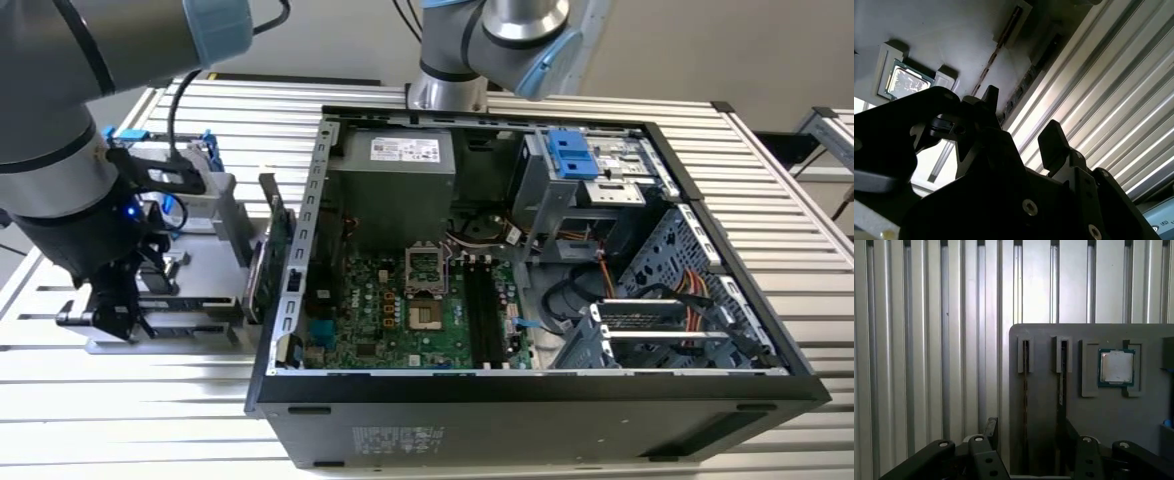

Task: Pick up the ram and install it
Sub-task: 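Pick up the ram and move it above insertion slot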

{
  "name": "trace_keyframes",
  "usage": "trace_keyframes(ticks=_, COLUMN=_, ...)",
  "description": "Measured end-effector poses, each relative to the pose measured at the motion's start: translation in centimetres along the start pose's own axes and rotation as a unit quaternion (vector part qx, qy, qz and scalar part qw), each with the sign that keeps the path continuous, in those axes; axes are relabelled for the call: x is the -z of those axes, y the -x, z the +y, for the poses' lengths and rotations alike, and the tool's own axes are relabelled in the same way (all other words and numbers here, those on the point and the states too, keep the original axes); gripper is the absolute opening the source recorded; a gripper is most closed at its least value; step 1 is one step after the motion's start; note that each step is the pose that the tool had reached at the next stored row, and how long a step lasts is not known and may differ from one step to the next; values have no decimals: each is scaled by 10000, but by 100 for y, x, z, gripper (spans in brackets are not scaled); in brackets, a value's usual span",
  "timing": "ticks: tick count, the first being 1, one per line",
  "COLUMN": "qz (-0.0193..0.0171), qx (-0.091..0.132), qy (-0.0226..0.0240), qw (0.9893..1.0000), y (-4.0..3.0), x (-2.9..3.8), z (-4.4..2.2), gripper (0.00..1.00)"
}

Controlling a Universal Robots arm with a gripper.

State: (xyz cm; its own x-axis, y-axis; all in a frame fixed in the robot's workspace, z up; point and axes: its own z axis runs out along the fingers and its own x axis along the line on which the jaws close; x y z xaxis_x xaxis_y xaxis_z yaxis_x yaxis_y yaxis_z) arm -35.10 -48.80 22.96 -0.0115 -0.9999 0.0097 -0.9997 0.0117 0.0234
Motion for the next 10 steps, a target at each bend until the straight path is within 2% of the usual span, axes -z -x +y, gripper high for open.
trace_keyframes(ticks=10, qz=0, qx=0, qy=0, qw=10000, y=-41, x=-46, z=-1, gripper=100)
